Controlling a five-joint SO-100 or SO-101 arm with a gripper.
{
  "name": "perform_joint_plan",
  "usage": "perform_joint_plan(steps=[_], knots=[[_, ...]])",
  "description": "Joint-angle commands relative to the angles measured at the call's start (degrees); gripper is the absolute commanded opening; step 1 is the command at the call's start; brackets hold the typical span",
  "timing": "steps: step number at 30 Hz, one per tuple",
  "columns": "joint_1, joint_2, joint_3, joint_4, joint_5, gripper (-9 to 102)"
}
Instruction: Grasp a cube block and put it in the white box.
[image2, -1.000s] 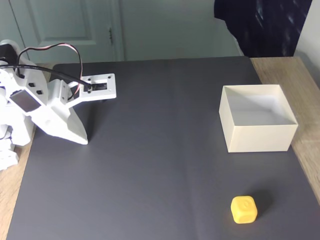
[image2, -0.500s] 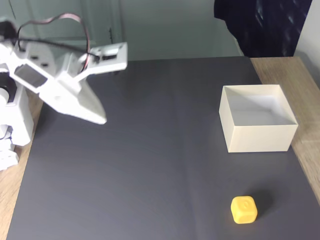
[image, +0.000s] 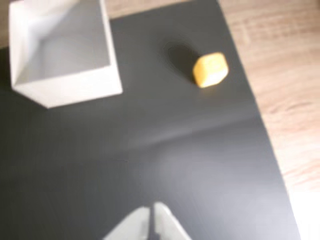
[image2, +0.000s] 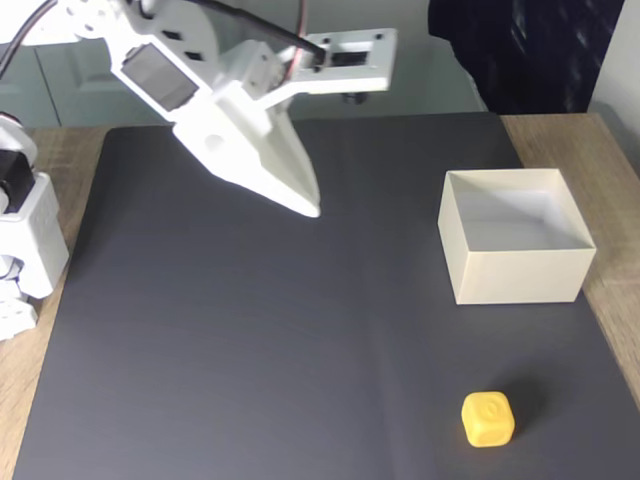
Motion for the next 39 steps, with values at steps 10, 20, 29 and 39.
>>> perform_joint_plan(steps=[10, 20, 29, 39], knots=[[6.3, -24.3, -24.1, -1.7, 2.2, 6], [10.5, -35.2, -28.9, -5.2, 2.9, 13], [13.3, -40.2, -36.2, -4.4, 2.5, 21], [16.3, -45.4, -39.8, -4.0, 2.6, 23]])
